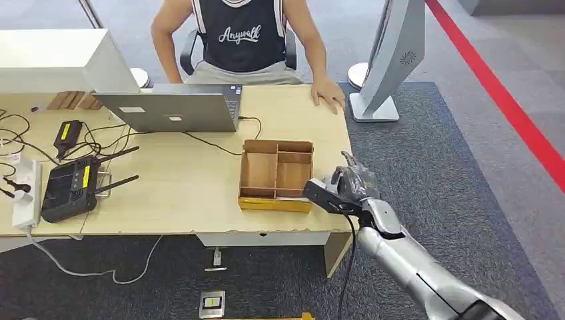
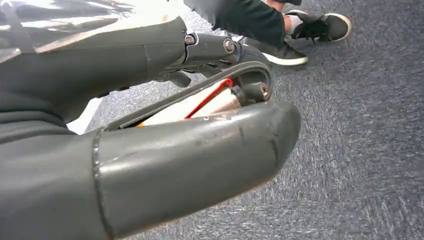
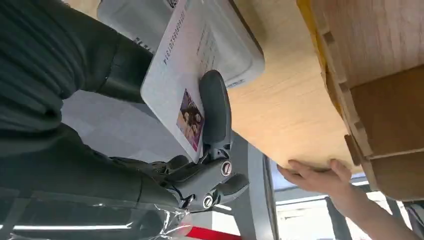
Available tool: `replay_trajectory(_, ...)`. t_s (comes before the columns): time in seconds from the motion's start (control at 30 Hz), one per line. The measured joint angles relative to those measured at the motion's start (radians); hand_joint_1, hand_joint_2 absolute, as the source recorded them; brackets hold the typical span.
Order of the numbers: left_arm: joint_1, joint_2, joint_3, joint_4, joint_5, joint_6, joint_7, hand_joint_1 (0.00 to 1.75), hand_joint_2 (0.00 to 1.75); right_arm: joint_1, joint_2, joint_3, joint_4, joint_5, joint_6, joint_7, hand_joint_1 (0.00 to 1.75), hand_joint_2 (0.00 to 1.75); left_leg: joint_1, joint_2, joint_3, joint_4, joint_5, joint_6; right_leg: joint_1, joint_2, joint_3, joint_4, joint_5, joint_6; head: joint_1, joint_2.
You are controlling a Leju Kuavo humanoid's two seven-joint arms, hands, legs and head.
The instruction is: Pass the card to the sensor for recognition and then transmit it.
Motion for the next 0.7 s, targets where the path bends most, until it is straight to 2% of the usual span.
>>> replay_trajectory(0.43,0.0,-0.002,0.001,0.0,0.0,0.0,-0.008,0.0,0.0,0.009,0.015,0.017,0.041,-0.024,-0.026,0.0,1.75,1.75,0.0,0.001,0.001,0.0,0.0,0.0,0.0,0.0,0.0,0.0,0.0,0.0,0.0,0.0)
replay_trajectory(0.7,0.0,-0.002,0.001,0.0,0.0,-0.001,0.012,0.0,0.0,0.012,0.02,0.017,0.059,-0.031,-0.034,-0.008,1.75,1.75,0.0,0.001,0.001,0.0,0.0,0.0,0.0,0.0,0.001,0.0,0.0,0.0,0.0,0.0)
